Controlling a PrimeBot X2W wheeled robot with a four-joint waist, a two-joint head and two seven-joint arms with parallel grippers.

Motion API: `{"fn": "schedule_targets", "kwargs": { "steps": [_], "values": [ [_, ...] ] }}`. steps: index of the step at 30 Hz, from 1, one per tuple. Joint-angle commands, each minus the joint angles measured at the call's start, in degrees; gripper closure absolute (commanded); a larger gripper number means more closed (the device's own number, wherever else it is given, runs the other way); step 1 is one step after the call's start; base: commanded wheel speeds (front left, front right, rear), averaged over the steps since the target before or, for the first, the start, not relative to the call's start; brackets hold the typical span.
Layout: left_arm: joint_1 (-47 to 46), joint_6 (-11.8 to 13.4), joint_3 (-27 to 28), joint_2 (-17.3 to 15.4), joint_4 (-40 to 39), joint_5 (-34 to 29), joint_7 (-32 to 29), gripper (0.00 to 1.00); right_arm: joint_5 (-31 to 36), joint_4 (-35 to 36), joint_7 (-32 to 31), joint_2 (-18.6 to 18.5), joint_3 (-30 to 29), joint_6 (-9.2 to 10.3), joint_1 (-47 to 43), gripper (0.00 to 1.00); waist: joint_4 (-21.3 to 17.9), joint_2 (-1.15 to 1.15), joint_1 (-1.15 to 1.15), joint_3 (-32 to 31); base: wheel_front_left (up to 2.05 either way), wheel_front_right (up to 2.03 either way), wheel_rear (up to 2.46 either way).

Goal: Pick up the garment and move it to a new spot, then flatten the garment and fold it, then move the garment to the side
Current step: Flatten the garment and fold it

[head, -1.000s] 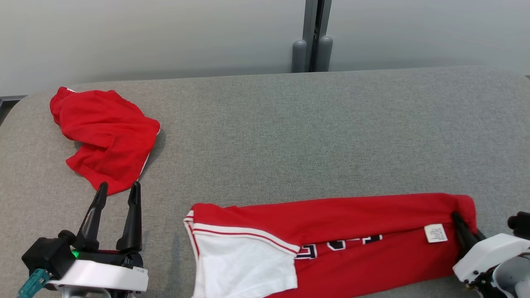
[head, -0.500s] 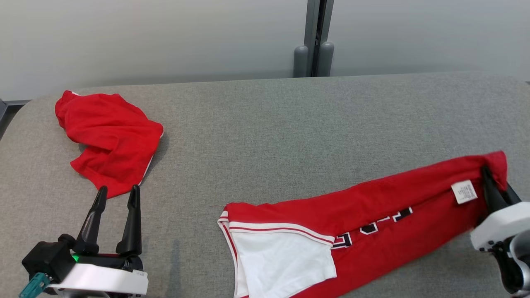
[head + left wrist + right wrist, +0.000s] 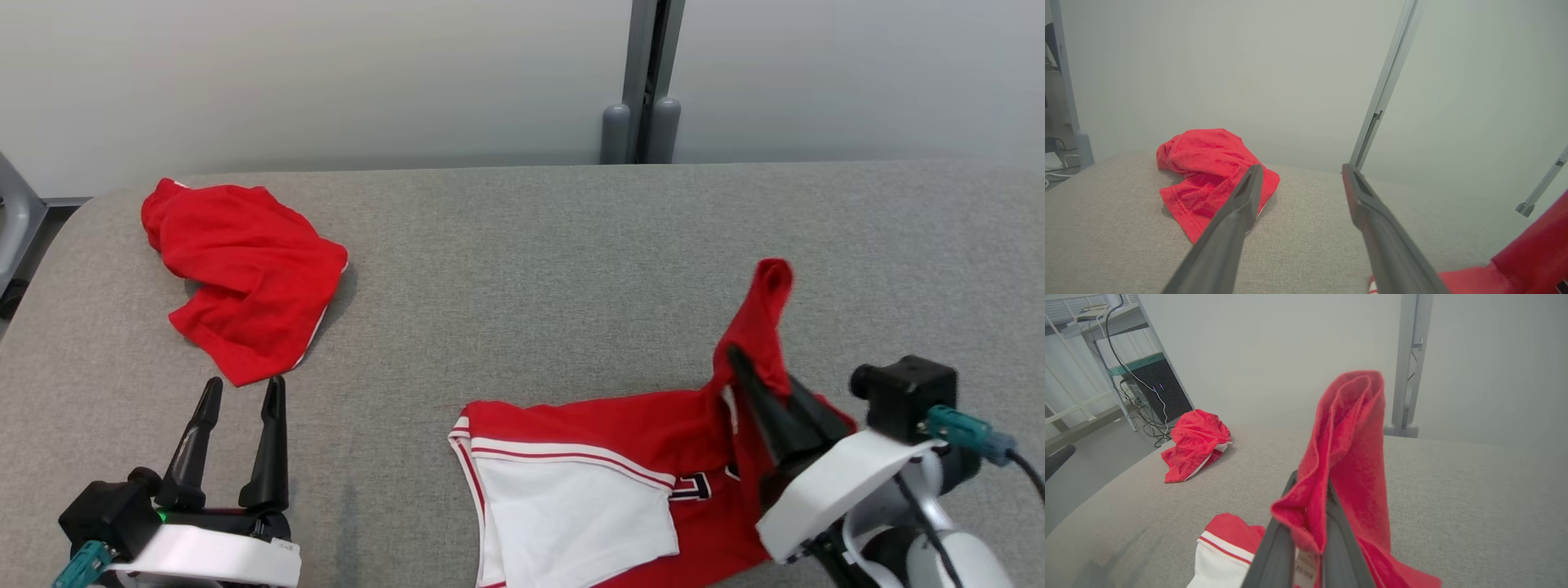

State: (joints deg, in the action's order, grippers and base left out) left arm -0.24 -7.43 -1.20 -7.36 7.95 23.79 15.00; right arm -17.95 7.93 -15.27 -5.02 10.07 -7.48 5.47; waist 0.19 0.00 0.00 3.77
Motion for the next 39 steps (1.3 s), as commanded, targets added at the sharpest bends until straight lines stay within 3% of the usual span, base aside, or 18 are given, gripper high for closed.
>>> {"fn": "schedule_targets", "kwargs": {
  "steps": [1,8,17,28,29,31,32,33,39],
  "values": [
    [-0.2,-0.1,0.0,-0.3,0.1,0.2,0.2,0.0,-1.3,-0.4,-0.5,0.3,1.4,-0.04,-0.6,1.0,1.0,0.0,0.0,-0.1,0.0,0.0,0.0],
    [-0.6,-0.1,-0.2,-0.3,0.7,0.7,0.2,0.0,-5.6,-6.2,-0.6,1.5,8.3,-0.04,-0.3,1.0,4.8,0.0,0.0,0.1,0.0,0.0,0.0],
    [-0.5,-0.1,-0.6,-0.5,1.4,1.0,0.2,0.0,-11.0,-16.7,3.0,2.0,11.5,-0.05,1.3,1.0,10.1,0.0,0.0,-0.5,0.0,0.0,0.0],
    [-0.3,-0.1,-1.5,-0.7,2.6,1.1,0.2,0.0,-15.6,-24.1,5.1,2.0,15.7,-0.04,3.9,1.0,13.0,0.0,0.0,-1.5,0.0,0.0,0.0],
    [-0.3,-0.1,-1.4,-0.7,2.6,1.1,0.2,0.0,-16.0,-24.8,5.4,2.0,16.2,-0.04,4.0,0.97,13.1,0.0,0.0,-1.6,0.0,0.0,0.0],
    [-0.2,-0.1,-1.4,-0.7,2.7,1.1,0.2,0.0,-16.9,-25.5,6.0,1.9,17.2,-0.04,4.4,0.61,13.2,0.0,0.0,-1.6,0.0,0.0,0.0],
    [-0.2,-0.1,-1.4,-0.7,2.7,1.1,0.2,0.0,-17.4,-25.9,6.2,2.0,17.6,-0.05,4.7,0.16,13.2,0.0,0.0,-1.7,0.0,0.0,0.0],
    [-0.1,-0.1,-1.3,-0.7,2.8,1.1,0.2,0.0,-18.1,-26.1,6.6,2.0,17.9,-0.04,4.9,0.0,13.1,0.0,0.0,-1.7,0.0,0.0,0.0],
    [0.4,-0.1,-0.8,-0.5,2.8,1.0,0.2,0.0,-23.9,-23.9,7.4,1.9,19.8,-0.04,6.1,0.0,12.0,0.0,0.0,-1.8,0.0,0.0,0.0]
  ]
}}
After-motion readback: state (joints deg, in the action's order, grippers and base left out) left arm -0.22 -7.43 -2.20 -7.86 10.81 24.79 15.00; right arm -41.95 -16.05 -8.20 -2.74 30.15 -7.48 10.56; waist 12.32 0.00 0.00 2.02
